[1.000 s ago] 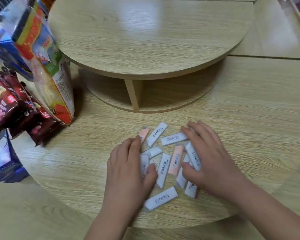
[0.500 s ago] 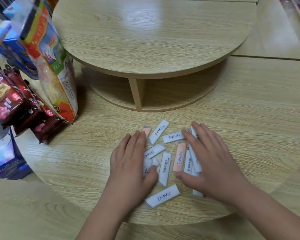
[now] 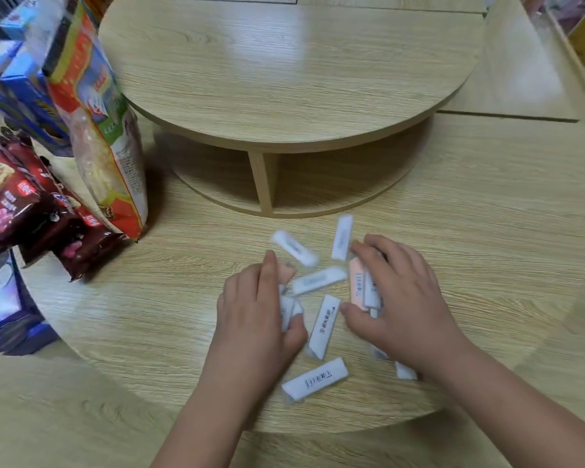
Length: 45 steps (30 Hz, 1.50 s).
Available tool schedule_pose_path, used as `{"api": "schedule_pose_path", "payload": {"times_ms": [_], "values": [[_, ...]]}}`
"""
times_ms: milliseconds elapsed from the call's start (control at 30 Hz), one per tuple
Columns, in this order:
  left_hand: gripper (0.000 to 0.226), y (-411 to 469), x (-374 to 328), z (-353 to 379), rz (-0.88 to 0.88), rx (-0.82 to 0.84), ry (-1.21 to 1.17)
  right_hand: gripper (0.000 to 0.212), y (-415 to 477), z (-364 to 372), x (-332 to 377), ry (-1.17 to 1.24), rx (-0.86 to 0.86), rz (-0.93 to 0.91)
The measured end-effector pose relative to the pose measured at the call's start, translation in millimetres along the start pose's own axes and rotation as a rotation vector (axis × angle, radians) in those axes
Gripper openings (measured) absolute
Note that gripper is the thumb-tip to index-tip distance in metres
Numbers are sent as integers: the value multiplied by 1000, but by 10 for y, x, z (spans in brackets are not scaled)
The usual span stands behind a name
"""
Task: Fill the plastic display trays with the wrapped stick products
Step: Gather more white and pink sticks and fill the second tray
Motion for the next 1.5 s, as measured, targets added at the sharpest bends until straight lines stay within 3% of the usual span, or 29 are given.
{"api": "schedule_pose_path", "payload": {"times_ms": [233,367,533,767,967,1133,1333,1500], "values": [[42,60,-111,-4,38,10,17,71,47,-4,81,45,-68,3],[34,74,-171,0,15,-4,96,74,62,-14,90,86,-123,28],[25,30,-327,-53,-13,-134,174,70,51,-58,92,150,-201,18],[23,-7,-161,-133,-69,-277,91,37,18,-98,67,192,-265,-24],[21,-32,20,-164,-108,-272,-136,70,-89,-126,75,37,-126,-2],[34,-21,137,-191,-157,-230,-164,103,-268,-116,-39,-168,-39,299],[28,-92,3,-226,-98,-276,-74,97,-152,-149,-105,-198,-20,364],[26,-186,44,-353,-90,-460,-148,86,-141,-135,-58,-194,-37,306]]}}
Point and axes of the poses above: each hand's wrist, its own y-axis towards the middle knuckle, its own z-axis out of the palm, x = y × z, the point moved 9 cm from there along y, towards the middle knuckle, and after that the axes turned 8 degrees about -z, right-handed, at the moved point
